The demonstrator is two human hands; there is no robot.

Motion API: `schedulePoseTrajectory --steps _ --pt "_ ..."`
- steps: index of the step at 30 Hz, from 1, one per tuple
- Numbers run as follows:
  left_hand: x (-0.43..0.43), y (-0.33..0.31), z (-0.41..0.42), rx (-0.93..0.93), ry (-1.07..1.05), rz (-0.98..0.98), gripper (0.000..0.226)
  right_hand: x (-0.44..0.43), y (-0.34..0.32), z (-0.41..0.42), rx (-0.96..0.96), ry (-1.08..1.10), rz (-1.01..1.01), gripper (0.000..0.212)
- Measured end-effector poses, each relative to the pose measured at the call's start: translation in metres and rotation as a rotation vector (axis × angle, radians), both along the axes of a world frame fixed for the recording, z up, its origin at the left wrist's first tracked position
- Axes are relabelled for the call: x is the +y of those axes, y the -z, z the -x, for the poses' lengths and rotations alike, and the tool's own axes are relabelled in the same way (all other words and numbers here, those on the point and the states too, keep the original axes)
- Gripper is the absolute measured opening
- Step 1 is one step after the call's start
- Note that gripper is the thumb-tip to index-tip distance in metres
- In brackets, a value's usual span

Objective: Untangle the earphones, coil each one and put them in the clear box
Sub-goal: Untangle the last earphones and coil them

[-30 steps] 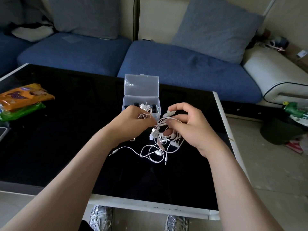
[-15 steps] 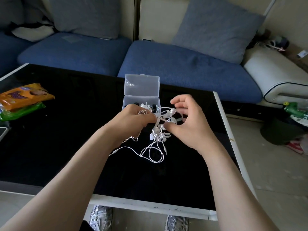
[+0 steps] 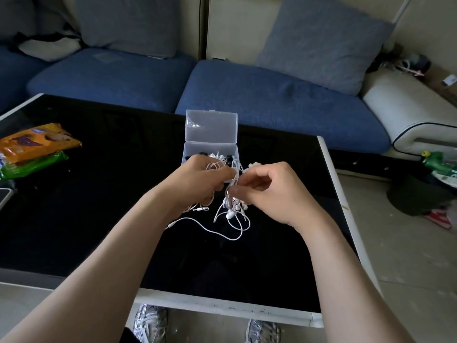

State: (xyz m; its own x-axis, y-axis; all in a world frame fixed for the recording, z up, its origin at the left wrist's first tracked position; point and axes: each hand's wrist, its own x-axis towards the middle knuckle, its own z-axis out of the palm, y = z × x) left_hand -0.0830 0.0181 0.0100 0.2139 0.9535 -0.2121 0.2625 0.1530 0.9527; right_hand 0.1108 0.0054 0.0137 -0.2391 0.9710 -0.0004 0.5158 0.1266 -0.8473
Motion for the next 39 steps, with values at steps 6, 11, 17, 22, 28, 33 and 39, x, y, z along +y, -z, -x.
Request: schedulePoseTrajectory --steps 6,11,17,22,28,33,39 --pt "-0.003 -0.003 0.004 0.049 0.080 -0.007 0.033 0.000 0.001 -0.004 0.084 0.005 0.049 0.017" --pt "-0.004 -0.006 0.002 0.043 0.116 0.030 0.033 -0.002 -0.001 -0.003 0.167 -0.006 0.103 0.027" --pt "-0.003 -0.007 0.001 0.002 0.028 0.167 0.039 0.003 0.008 -0.007 0.165 0.078 0.073 0.023" --pt "-0.003 -0.005 0.000 0.011 0.014 0.108 0.040 0.001 0.002 -0.012 0.194 0.060 0.061 0.011" --pt "-0.001 -0.004 0.002 0.076 -0.059 0.001 0.033 -0.003 -0.002 -0.012 0.277 -0.028 0.186 0.009" --pt "0.000 -0.003 0.004 0.109 -0.077 -0.016 0.032 -0.002 -0.003 -0.008 0.203 0.066 0.196 0.010" --pt "-0.002 -0.005 0.002 0.100 -0.051 -0.018 0.027 0.001 0.003 -0.008 0.081 0.042 0.117 0.048"
